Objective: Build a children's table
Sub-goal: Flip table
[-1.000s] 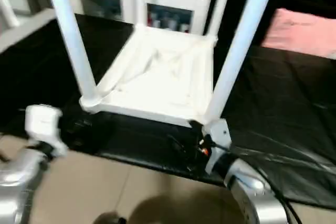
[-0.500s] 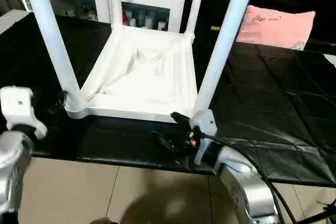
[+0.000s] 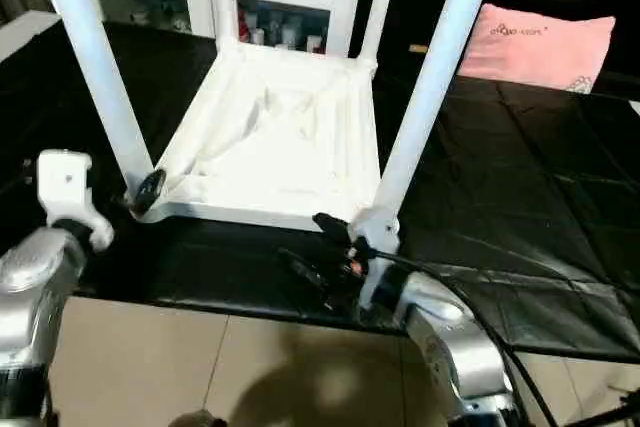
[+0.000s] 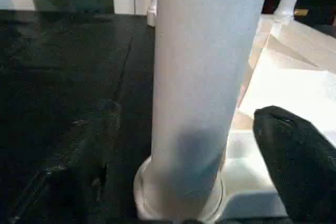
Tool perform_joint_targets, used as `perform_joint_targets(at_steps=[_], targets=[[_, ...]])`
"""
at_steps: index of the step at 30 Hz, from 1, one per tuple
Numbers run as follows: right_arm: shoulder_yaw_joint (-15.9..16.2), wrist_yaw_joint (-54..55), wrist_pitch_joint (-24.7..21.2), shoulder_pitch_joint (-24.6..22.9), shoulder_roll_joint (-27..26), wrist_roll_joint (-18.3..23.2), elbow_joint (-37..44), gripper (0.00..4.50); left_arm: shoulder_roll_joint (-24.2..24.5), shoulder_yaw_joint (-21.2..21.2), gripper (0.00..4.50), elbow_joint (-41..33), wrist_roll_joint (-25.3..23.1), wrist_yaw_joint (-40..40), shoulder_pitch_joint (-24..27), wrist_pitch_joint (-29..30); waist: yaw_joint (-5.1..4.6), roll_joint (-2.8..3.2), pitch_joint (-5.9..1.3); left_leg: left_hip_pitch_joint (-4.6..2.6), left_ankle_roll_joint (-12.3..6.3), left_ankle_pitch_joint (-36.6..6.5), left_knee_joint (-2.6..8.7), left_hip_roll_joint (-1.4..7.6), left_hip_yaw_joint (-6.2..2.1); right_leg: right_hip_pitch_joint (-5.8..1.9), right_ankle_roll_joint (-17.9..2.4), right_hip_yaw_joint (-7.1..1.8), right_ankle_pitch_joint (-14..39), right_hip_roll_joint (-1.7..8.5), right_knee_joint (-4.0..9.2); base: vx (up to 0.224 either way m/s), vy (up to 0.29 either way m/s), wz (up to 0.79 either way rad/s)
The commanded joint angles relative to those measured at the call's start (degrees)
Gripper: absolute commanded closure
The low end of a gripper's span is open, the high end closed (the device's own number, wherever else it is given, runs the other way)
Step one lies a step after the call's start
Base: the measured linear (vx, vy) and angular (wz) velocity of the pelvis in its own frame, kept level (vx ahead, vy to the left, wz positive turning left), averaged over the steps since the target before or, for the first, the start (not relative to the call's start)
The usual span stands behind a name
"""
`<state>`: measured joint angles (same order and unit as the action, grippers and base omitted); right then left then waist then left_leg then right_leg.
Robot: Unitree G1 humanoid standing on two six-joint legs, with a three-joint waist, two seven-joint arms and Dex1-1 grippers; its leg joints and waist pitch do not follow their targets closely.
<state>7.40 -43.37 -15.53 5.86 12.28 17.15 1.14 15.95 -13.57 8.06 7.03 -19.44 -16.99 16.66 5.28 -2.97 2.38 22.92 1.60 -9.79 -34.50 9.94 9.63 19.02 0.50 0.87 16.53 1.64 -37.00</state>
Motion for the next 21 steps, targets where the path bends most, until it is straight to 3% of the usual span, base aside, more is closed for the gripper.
perform_joint_targets(at_steps=[1, 5, 21], targets=[[0.29, 0.59, 0.77, 1.06, -0.07, -0.74, -0.72, 0.0, 0.32, 0.33, 0.27, 2.81, -0.25, 0.72, -2.08, 0.12, -0.11, 1.11, -2.9, -2.58, 0.31, -9.35, 4.47, 3.79, -1.86, -0.12, -9.56, -2.11, -10.28, 6.05, 4.16, 0.0, 0.0, 0.0], [1.66, -0.29, 2.31, 2.02, 0.06, -1.55, -2.22, 0.0, -0.02, -0.32, 0.45, 6.99, 0.81, 2.05, -5.21, 0.0, -0.19, 1.07, -2.73, -2.33, 1.66, -11.05, 4.89, 4.07, -2.02, -0.29, -10.17, -2.11, -8.48, 6.44, 4.26, 0.0, 0.0, 0.0], [2.52, -1.86, 3.86, 1.98, -0.31, -1.08, -2.97, 0.0, -3.12, -0.37, 1.61, 7.48, 4.54, 1.81, -5.08, 2.85, -0.01, 0.81, -2.56, -2.3, 0.93, -11.59, 4.94, 4.13, -1.8, -0.15, -11.06, -2.24, -7.21, 6.51, 4.5, 0.0, 0.0, 0.0]])
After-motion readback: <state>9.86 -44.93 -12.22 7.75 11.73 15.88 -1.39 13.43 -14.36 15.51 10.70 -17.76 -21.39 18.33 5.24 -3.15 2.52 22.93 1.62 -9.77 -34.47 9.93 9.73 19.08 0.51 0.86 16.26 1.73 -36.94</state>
